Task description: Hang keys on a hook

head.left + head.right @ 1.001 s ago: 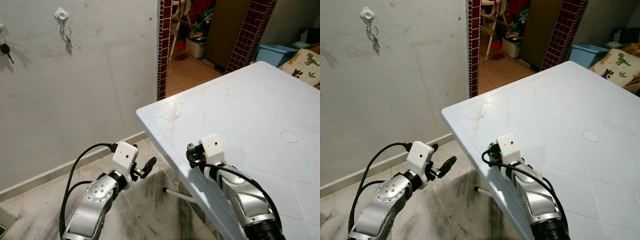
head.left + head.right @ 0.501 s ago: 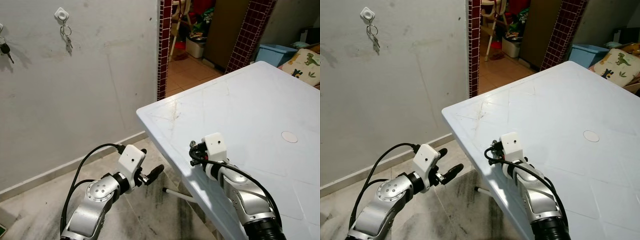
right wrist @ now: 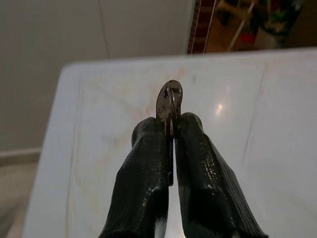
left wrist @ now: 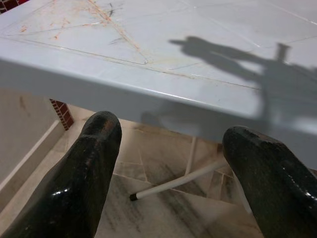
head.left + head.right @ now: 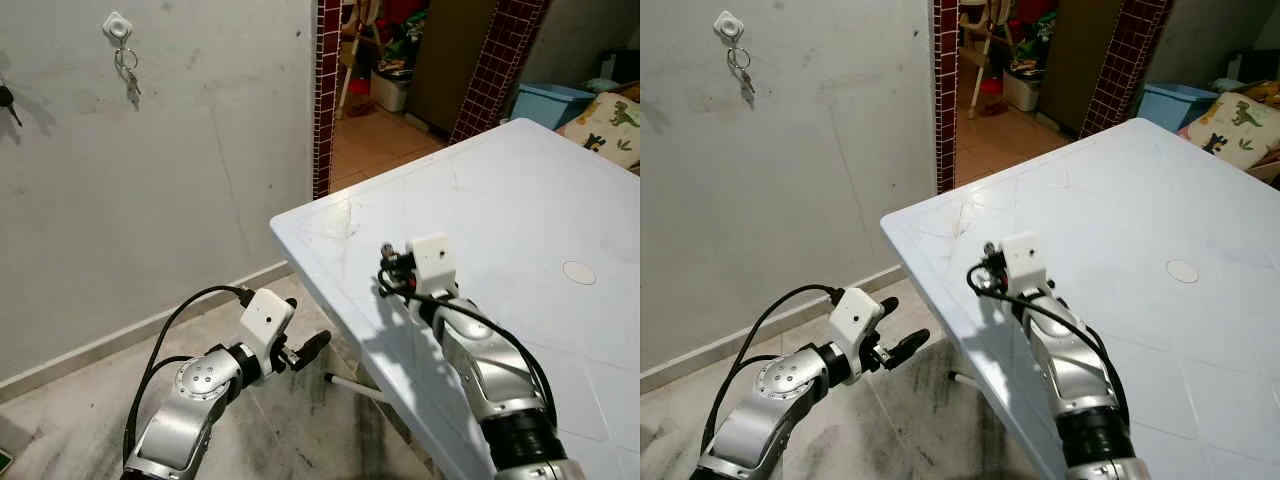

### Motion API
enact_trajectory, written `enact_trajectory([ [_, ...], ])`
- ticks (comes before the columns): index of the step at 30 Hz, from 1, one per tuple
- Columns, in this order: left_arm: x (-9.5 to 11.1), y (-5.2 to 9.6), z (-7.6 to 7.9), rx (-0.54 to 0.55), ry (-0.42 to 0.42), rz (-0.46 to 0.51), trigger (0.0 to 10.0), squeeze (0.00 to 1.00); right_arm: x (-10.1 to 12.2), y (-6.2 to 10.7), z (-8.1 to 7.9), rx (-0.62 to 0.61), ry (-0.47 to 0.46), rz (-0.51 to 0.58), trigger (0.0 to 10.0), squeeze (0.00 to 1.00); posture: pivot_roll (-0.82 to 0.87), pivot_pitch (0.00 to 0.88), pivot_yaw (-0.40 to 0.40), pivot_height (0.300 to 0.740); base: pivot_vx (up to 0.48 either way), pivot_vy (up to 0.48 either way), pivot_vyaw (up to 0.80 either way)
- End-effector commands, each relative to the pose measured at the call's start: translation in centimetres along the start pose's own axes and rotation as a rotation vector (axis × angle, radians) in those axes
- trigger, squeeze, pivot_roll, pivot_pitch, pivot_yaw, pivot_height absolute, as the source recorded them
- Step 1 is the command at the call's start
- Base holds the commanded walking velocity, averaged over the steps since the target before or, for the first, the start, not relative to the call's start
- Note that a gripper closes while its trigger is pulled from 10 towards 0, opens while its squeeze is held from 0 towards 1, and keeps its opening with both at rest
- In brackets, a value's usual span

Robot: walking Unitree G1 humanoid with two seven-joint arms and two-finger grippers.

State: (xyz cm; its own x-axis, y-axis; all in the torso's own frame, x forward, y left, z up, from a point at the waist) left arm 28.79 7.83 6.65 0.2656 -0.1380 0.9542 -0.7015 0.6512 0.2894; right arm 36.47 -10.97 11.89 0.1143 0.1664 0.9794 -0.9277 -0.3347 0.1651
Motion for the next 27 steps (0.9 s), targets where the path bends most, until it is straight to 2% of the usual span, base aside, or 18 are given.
enact_trajectory([
  [1, -0.3, -0.1, -0.1, -0.003, -0.001, -0.016, 10.0, 0.0, 1.3, -0.1, 0.5, -0.022, -0.02, 0.058, 0.0, 0.0, 0.02, 0.0, -0.013, 0.74, 0.0, 0.0, 0.0],
  [2, -0.2, -0.1, -0.1, 0.004, -0.004, -0.014, 10.0, 0.0, 2.5, -0.2, 0.6, -0.037, -0.061, 0.116, 0.0, 0.0, 0.02, 0.0, -0.013, 0.74, 0.0, 0.0, 0.0],
  [3, -0.2, -0.1, -0.1, 0.006, -0.005, -0.013, 10.0, 0.0, 2.8, -0.2, 0.6, -0.037, -0.079, 0.13, 0.0, 0.0, 0.02, 0.0, -0.013, 0.74, 0.0, 0.0, 0.0],
  [4, -0.2, -0.1, -0.1, 0.007, -0.005, -0.012, 10.0, 0.0, 3.0, -0.2, 0.6, -0.036, -0.09, 0.139, 0.0, 0.0, 0.02, 0.0, -0.013, 0.74, 0.0, 0.0, 0.0],
  [5, -0.2, -0.1, -0.2, 0.012, -0.007, -0.011, 10.0, 0.0, 3.2, -0.3, 0.3, -0.014, -0.184, 0.15, 0.0, 0.0, 0.03, 0.0, -0.014, 0.74, 0.0, 0.0, 0.0],
  [8, -0.1, -0.1, -0.3, 0.017, -0.008, -0.009, 10.0, 0.0, 3.3, -0.3, -0.4, 0.032, -0.308, 0.157, 0.0, 0.0, 0.03, 0.0, -0.013, 0.74, 0.0, 0.0, 0.0],
  [11, -0.2, -0.1, -0.4, 0.021, -0.01, -0.009, 10.0, 0.0, 3.4, -0.2, -1.1, 0.084, -0.374, 0.16, 0.0, 0.0, 0.03, 0.0, -0.01, 0.74, 0.0, 0.0, 0.0],
  [15, -0.2, -0.1, -0.5, 0.022, -0.016, -0.013, 10.0, 0.0, 1.7, -0.2, -1.3, 0.074, -0.208, 0.07, 0.0, 0.0, 0.02, 0.0, -0.005, 0.74, 0.0, 0.0, 0.0],
  [16, -0.2, -0.1, -0.5, 0.022, -0.017, -0.015, 10.0, 0.0, -0.1, -0.2, -0.7, 0.023, -0.075, -0.025, 0.0, 0.0, 0.02, 0.0, -0.003, 0.74, 0.0, 0.0, 0.0],
  [18, -0.2, -0.1, -0.6, 0.022, -0.019, -0.016, 10.0, 0.0, -1.4, -0.1, 0.2, -0.026, -0.028, -0.09, 0.0, 0.0, 0.02, 0.0, 0.001, 0.74, 0.0, 0.0, 0.0],
  [20, -0.2, -0.1, -0.6, 0.022, -0.021, -0.018, 10.0, 0.0, -1.9, 0.1, 0.7, -0.043, -0.051, -0.103, 0.0, 0.0, 0.02, 0.0, 0.002, 0.74, 0.0, 0.0, 0.0],
  [21, -0.3, 0.0, -0.6, 0.023, -0.027, -0.021, 10.0, 0.0, -2.5, 0.3, 0.7, -0.034, -0.004, -0.136, 3.9, 0.0, 0.02, 0.0, 0.004, 0.74, 0.0, 0.0, 0.0],
  [22, -0.3, 0.0, -0.6, 0.023, -0.029, -0.022, 10.0, 0.0, -2.7, 0.4, 0.7, -0.03, 0.023, -0.148, 7.3, 0.0, 0.02, 0.0, 0.004, 0.74, 0.0, 0.0, 0.0],
  [23, -0.3, 0.0, -0.6, 0.023, -0.031, -0.023, 10.0, 0.0, -2.8, 0.4, 0.6, -0.02, 0.035, -0.152, 10.0, 0.0, 0.02, 0.0, 0.005, 0.74, 0.0, 0.0, 0.0],
  [24, -0.1, 0.0, -0.3, -0.005, -0.045, -0.024, 10.0, 0.0, -2.8, 0.5, 0.5, -0.014, 0.03, -0.149, 10.0, 1.0, 0.02, 0.0, 0.005, 0.74, 0.0, 0.0, 0.0],
  [26, 0.0, 0.2, 0.7, -0.078, -0.072, -0.029, 10.0, 0.0, -2.8, 0.6, 0.1, 0.008, 0.031, -0.148, 10.0, 1.0, 0.02, 0.0, 0.005, 0.74, 0.0, 0.0, 0.0],
  [27, -0.1, 0.3, 1.7, -0.153, -0.065, -0.047, 10.0, 0.0, -2.7, 0.6, -0.2, 0.024, 0.054, -0.14, 10.0, 1.0, 0.02, 0.0, 0.003, 0.74, 0.0, 0.0, 0.0],
])
Point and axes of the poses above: a point about 5 cm out from each wrist's last joint towards the gripper, its own y axis pointing back from the gripper into the wrist, its own x axis along the axis of the wrist's last joint, z = x × y, the point moved 4 cm from there along -y, pointing out of the wrist towards the gripper, and after that the axes turned 5 degrees about y, right-handed, at the moved point
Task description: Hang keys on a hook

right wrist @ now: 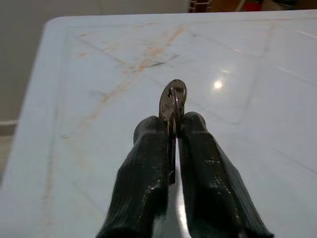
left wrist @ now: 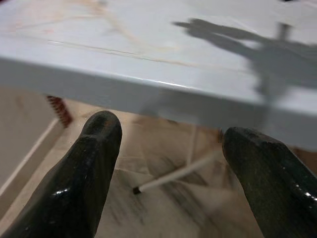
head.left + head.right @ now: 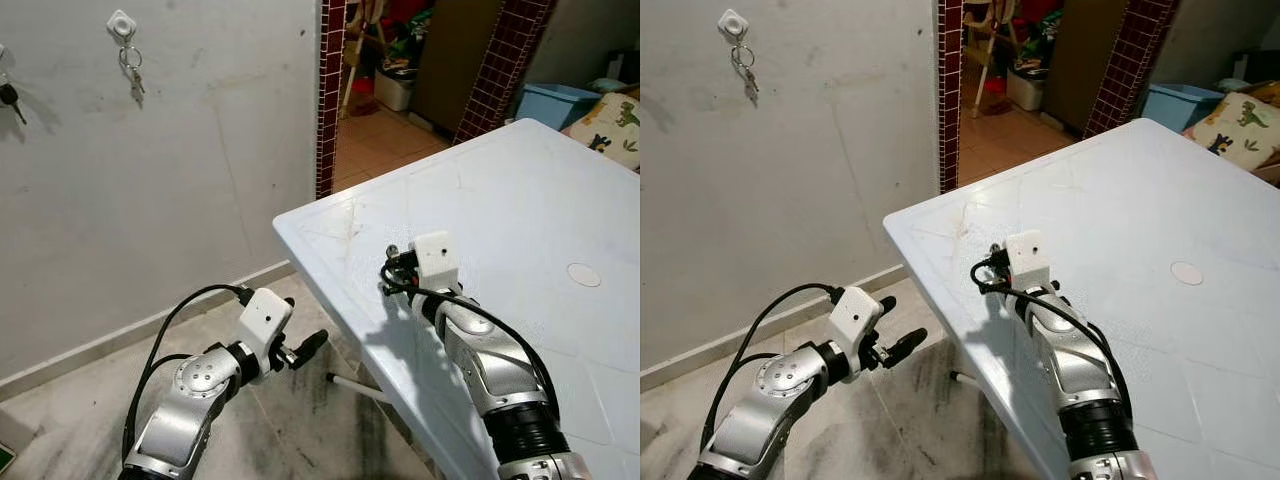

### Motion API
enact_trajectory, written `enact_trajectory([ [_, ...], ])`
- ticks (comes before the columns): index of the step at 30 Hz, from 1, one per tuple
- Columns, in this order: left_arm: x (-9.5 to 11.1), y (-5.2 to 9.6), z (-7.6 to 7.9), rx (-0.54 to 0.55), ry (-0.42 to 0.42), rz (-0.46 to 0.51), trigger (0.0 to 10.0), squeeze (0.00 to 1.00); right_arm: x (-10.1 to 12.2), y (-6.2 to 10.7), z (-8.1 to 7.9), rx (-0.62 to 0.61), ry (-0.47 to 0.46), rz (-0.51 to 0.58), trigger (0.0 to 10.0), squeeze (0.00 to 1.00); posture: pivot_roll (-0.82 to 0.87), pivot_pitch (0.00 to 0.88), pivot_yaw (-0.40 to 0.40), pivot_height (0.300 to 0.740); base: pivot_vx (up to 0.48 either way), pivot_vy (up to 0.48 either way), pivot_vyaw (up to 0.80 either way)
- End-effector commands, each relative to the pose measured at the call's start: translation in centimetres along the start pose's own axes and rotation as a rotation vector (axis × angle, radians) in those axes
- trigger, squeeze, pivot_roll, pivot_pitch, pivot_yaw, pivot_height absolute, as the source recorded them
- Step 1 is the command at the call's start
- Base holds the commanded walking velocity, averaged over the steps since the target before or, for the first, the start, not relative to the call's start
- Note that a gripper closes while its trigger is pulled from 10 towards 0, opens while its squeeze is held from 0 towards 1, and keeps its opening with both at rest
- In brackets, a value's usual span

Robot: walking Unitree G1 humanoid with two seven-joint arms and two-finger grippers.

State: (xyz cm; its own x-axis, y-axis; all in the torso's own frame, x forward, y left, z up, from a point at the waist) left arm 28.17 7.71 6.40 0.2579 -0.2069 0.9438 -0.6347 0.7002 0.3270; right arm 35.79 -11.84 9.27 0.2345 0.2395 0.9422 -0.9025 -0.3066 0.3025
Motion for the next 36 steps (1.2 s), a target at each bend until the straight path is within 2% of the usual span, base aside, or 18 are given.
enact_trajectory([
  [1, 0.3, -0.1, 1.5, -0.088, -0.015, -0.006, 10.0, 0.0, 0.1, 0.1, -0.5, 0.024, 0.032, 0.004, 10.0, 1.0, 0.02, 0.0, 0.002, 0.74, 0.0, 0.0, 0.0],
  [12, -0.1, -0.4, 1.5, -0.076, -0.034, -0.023, 10.0, 0.0, -0.5, 0.0, -0.7, 0.038, 0.065, -0.036, 10.0, 1.0, 0.02, 0.0, -0.001, 0.74, 0.0, 0.0, 0.0],
  [23, -0.1, -0.3, 1.3, -0.063, -0.017, -0.016, 10.0, 0.0, 0.0, 0.2, -0.6, 0.027, 0.064, -0.016, 10.0, 1.0, 0.02, 0.0, 0.001, 0.74, 0.0, 0.0, 0.0],
  [29, 0.3, 0.3, 0.6, -0.041, 0.02, -0.004, 10.0, 0.0, -1.6, 0.7, 0.0, 0.052, 0.027, -0.075, 10.0, 1.0, 0.02, 0.0, 0.01, 0.74, 0.0, 0.0, 0.0],
  [30, 0.2, 0.5, 0.5, -0.038, 0.022, -0.005, 10.0, 0.0, -1.6, 0.8, -0.1, 0.054, 0.023, -0.078, 10.0, 0.6, 0.02, 0.0, 0.012, 0.74, 0.0, 0.0, 0.0],
  [31, 0.2, 0.6, 0.4, -0.036, 0.024, -0.005, 10.0, 0.0, -1.7, 0.8, -0.1, 0.056, 0.021, -0.082, 10.0, 0.6, 0.02, 0.0, 0.012, 0.74, 0.0, 0.0, 0.0],
  [32, 0.0, 0.9, 0.2, -0.024, 0.027, -0.009, 10.0, 0.0, -1.9, 1.0, -0.2, 0.061, 0.022, -0.088, 10.0, 0.0, 0.02, 0.0, 0.012, 0.74, 0.0, 0.0, 0.0],
  [36, -0.3, 1.2, 0.1, -0.015, 0.028, -0.014, 10.0, 0.0, -2.3, 1.3, -0.4, 0.057, 0.037, -0.095, 10.0, 0.0, 0.02, 0.0, 0.01, 0.74, 0.0, 0.0, 0.0],
])
Point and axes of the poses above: a point about 5 cm out from each wrist's last joint towards the gripper, its own y axis pointing back from the gripper into the wrist, its own x axis along the axis of the wrist's last joint, z = x × y, the point moved 4 cm from there along -y, pointing out of the wrist towards the gripper, and after that the axes turned 5 degrees about y, right-handed, at the moved point
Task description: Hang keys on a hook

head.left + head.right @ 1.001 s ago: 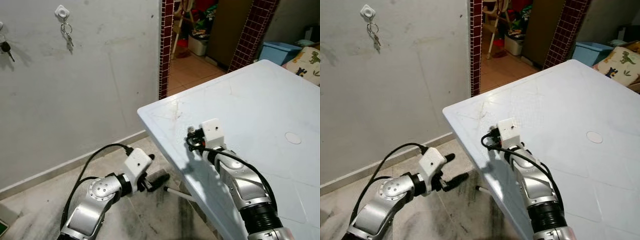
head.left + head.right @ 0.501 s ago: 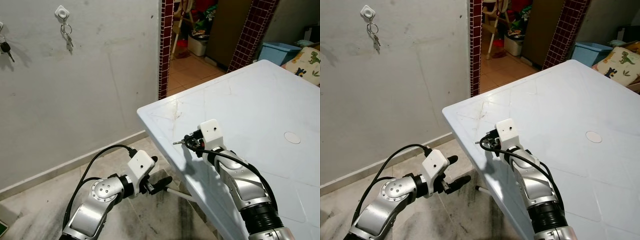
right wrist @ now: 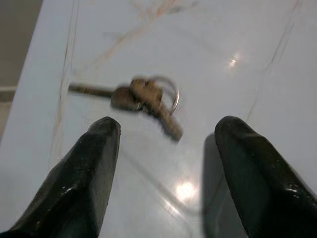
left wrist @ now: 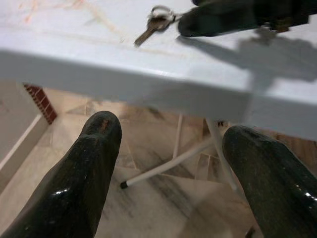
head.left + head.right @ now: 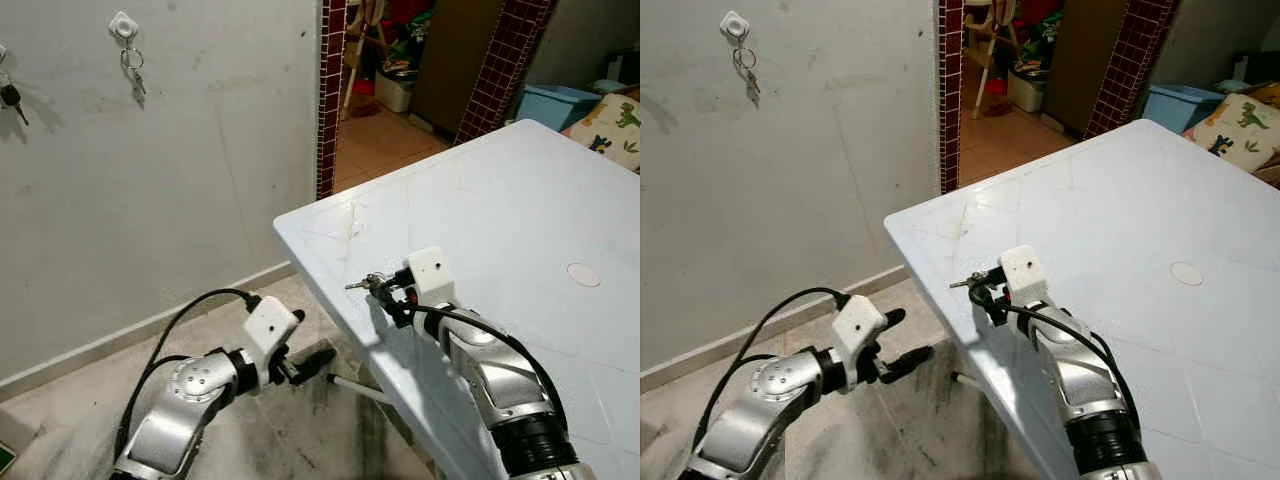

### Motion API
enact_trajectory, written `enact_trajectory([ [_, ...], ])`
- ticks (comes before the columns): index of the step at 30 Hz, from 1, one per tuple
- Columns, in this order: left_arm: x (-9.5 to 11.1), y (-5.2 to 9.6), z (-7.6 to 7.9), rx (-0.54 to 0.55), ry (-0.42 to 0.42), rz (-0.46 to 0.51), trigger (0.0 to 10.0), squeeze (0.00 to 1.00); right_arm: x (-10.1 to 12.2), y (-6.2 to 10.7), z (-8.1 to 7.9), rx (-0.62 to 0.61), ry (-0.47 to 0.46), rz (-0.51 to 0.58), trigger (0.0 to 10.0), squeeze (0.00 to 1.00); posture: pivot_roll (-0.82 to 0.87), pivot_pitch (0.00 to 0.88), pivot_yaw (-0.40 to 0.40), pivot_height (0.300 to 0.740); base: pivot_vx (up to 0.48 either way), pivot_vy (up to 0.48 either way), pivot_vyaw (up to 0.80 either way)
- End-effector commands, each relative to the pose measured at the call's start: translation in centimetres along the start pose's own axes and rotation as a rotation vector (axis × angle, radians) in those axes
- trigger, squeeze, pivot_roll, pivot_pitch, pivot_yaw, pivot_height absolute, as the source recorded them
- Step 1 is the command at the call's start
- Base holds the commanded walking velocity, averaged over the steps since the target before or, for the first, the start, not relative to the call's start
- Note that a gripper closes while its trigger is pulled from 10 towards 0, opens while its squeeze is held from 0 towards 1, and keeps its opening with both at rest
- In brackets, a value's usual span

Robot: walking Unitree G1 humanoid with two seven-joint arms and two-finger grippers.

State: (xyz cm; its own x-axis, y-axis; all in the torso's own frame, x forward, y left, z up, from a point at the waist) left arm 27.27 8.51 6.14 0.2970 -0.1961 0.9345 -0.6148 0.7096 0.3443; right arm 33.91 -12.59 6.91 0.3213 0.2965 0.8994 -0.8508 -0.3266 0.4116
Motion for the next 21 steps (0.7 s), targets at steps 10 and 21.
enact_trajectory([
  [10, 0.3, 0.3, 0.3, 0.002, -0.013, 0.002, 10.0, 0.0, 2.5, 0.1, -1.3, 0.002, -0.024, 0.071, 10.0, 0.0, 0.02, 0.0, 0.009, 0.74, 0.0, 0.0, 0.0],
  [21, 0.2, 0.1, 0.5, -0.003, -0.018, -0.005, 10.0, 0.0, 2.4, -0.5, -3.1, -0.013, -0.009, 0.039, 10.0, 0.0, 0.03, 0.0, 0.007, 0.74, 0.0, 0.0, 0.0],
])
Point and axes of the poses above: a point about 5 cm out from each wrist's last joint towards the gripper, its own y axis pointing back from the gripper into the wrist, its own x axis along the axis of the wrist's last joint, z = x × y, the point moved 4 cm from there along -y, pointing out of the wrist towards the gripper, and after that the axes turned 5 degrees about y, right-handed, at the moved point
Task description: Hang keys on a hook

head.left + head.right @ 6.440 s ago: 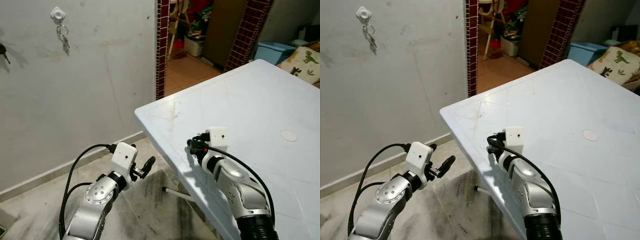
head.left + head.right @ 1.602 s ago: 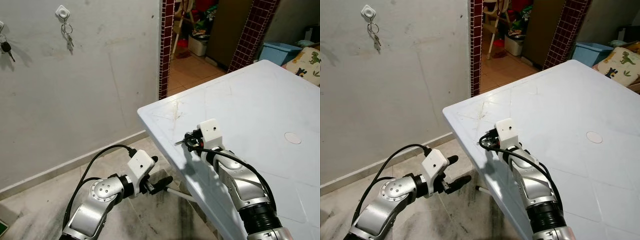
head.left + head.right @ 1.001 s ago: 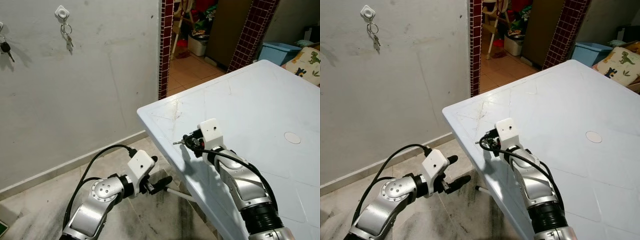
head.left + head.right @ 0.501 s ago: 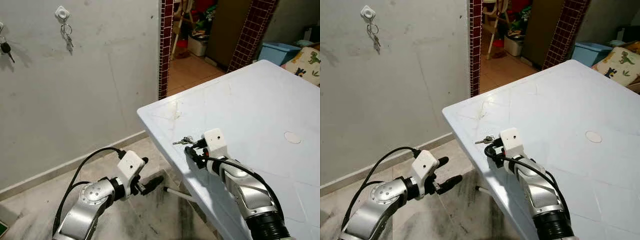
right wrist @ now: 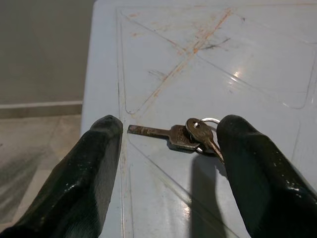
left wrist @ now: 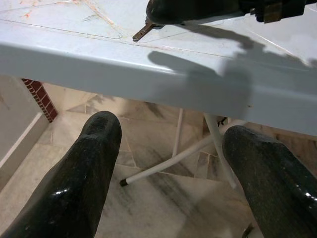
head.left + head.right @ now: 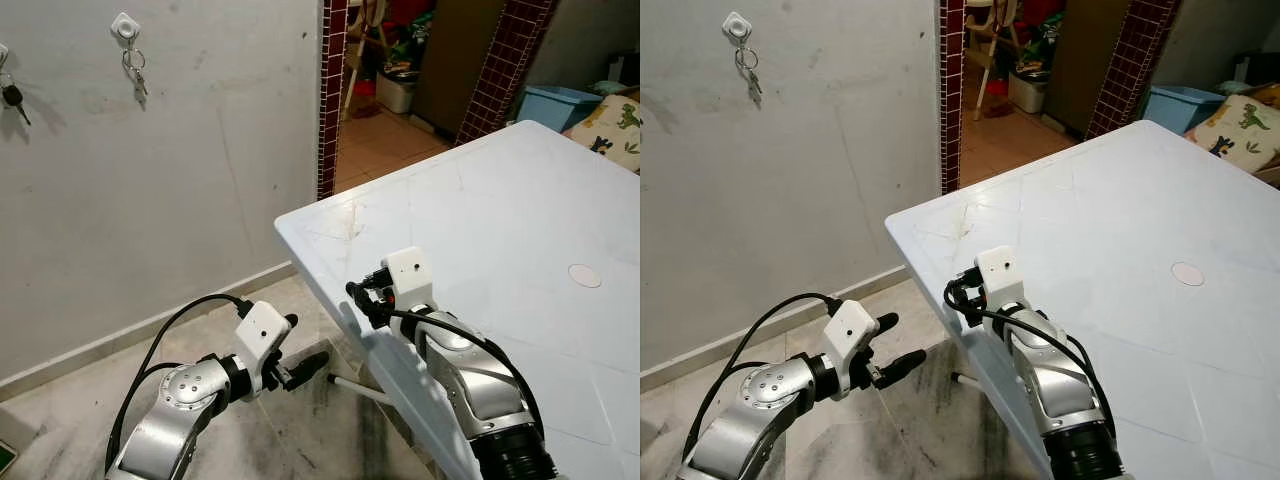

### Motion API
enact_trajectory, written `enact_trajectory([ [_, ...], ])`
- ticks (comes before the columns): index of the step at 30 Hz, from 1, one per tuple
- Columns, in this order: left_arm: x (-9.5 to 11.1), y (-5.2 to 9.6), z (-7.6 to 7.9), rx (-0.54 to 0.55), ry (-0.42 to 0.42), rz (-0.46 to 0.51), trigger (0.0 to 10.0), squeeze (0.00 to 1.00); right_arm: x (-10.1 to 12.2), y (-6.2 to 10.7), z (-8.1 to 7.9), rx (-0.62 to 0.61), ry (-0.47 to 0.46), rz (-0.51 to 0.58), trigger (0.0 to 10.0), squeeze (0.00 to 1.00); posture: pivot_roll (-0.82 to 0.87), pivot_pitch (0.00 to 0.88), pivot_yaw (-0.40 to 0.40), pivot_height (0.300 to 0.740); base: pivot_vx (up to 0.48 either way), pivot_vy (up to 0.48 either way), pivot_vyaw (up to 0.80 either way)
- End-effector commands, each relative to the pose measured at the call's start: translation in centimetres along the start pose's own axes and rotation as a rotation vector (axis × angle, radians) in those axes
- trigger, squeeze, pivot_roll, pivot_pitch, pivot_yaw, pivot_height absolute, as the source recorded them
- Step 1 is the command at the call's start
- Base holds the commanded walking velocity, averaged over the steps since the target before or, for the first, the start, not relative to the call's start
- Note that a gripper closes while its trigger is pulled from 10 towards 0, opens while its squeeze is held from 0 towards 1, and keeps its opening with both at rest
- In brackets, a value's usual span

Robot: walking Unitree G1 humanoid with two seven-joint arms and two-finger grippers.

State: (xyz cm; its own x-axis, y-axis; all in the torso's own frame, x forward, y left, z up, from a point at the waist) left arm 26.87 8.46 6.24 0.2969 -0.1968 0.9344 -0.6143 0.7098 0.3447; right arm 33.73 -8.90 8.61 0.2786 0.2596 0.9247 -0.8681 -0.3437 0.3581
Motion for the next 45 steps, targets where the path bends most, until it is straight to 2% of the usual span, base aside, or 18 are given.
enact_trajectory([
  [1, 0.2, -0.2, 0.2, -0.002, -0.018, -0.005, 10.0, 0.0, -0.3, -0.3, 0.1, -0.022, 0.014, -0.028, 9.8, 0.0, 0.03, 0.0, 0.007, 0.74, 0.0, 0.0, 0.0],
  [2, 0.2, -0.2, 0.2, -0.003, -0.018, -0.005, 10.0, 0.0, -0.6, -0.5, 0.3, -0.039, 0.019, -0.045, 9.2, 0.0, 0.03, 0.0, 0.005, 0.74, 0.0, 0.0, 0.0],
  [3, 0.2, -0.2, 0.2, -0.003, -0.019, -0.005, 10.0, 0.0, -0.9, -0.6, 0.5, -0.052, 0.023, -0.061, 7.6, 0.0, 0.03, 0.0, 0.004, 0.74, 0.0, 0.0, 0.0],
  [4, 0.3, -0.2, 0.2, -0.002, -0.019, -0.005, 10.0, 0.0, -1.1, -0.7, 0.6, -0.06, 0.025, -0.072, 6.8, 0.0, 0.03, 0.0, 0.004, 0.74, 0.0, 0.0, 0.0],
  [5, 0.3, -0.2, 0.2, -0.002, -0.018, -0.005, 10.0, 0.0, -1.4, -0.9, 0.7, -0.071, 0.031, -0.083, 6.6, 0.0, 0.03, 0.0, 0.004, 0.74, 0.0, 0.0, 0.0],
  [7, 0.2, -0.2, 0.2, -0.001, -0.017, -0.004, 10.0, 0.0, -1.7, -1.4, 0.6, -0.081, 0.043, -0.096, 4.9, 0.0, 0.03, 0.0, 0.004, 0.74, 0.0, 0.0, 0.0],
  [12, 0.2, -0.2, 0.2, -0.001, -0.017, -0.006, 10.0, 0.0, -2.2, -2.0, 0.2, -0.091, 0.054, -0.111, 4.2, 0.0, 0.04, 0.002, 0.003, 0.74, 0.0, 0.0, 0.0],
  [13, 0.2, -0.2, 0.2, 0.0, -0.016, -0.006, 10.0, 0.0, -2.3, -2.1, 0.2, -0.093, 0.051, -0.11, 3.6, 0.0, 0.04, 0.002, 0.003, 0.74, 0.0, 0.0, 0.0],
  [15, 0.2, -0.2, 0.2, 0.001, -0.015, -0.006, 10.0, 0.0, -2.4, -2.2, 0.0, -0.09, 0.047, -0.11, 4.2, 0.0, 0.04, 0.004, 0.003, 0.74, 0.0, 0.0, 0.0],
  [16, 0.2, -0.2, 0.3, 0.001, -0.014, -0.006, 10.0, 0.0, -2.4, -2.3, -0.1, -0.088, 0.046, -0.11, 4.2, 0.0, 0.04, 0.004, 0.003, 0.74, 0.0, 0.0, 0.0],
  [17, 0.2, -0.2, 0.3, 0.001, -0.013, -0.006, 10.0, 0.0, -2.4, -2.3, -0.2, -0.086, 0.046, -0.105, 3.7, 0.0, 0.04, 0.004, 0.003, 0.74, 0.0, 0.0, 0.0],
  [18, 0.2, -0.2, 0.3, 0.001, -0.011, -0.006, 10.0, 0.0, -2.4, -2.5, -0.2, -0.087, 0.045, -0.096, 0.0, 0.0, 0.04, 0.006, 0.004, 0.74, 0.0, 0.0, 0.0],
  [25, 0.1, -0.2, 0.3, 0.0, -0.009, -0.008, 10.0, 0.0, -2.7, -2.5, 0.4, -0.105, 0.036, -0.095, 0.0, 0.0, 0.04, 0.007, 0.006, 0.74, 0.0, 0.0, 0.0],
  [30, 0.1, -0.1, 0.3, -0.002, -0.008, -0.01, 10.0, 0.0, -3.1, -2.3, 1.5, -0.151, 0.026, -0.103, 0.0, 0.0, 0.04, 0.009, 0.007, 0.74, 0.0, 0.0, 0.0],
  [43, 0.1, -0.2, 0.3, -0.005, -0.007, -0.012, 10.0, 0.0, -2.9, -2.4, 2.3, -0.183, 0.006, -0.093, 0.0, 0.0, 0.04, 0.008, 0.009, 0.74, 0.0, 0.0, 0.0],
  [45, 0.0, -0.2, 0.3, -0.008, -0.004, -0.014, 10.0, 0.0, -3.0, -2.4, 2.6, -0.194, -0.023, -0.099, 0.0, 0.0, 0.04, 0.008, 0.01, 0.74, 0.0, 0.0, 0.0],
])
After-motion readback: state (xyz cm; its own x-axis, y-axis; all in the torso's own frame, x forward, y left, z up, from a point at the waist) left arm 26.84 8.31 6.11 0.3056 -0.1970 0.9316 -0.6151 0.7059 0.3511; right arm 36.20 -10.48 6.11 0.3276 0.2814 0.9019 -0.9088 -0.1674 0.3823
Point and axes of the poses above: a point about 5 cm out from each wrist's last joint towards the gripper, its own y axis pointing back from the gripper into the wrist, its own x axis along the axis of the wrist's last joint, z = x × y, the point moved 4 cm from there along -y, pointing out of the wrist towards the gripper, and after that the axes turned 5 degrees about y, right-handed, at the moved point
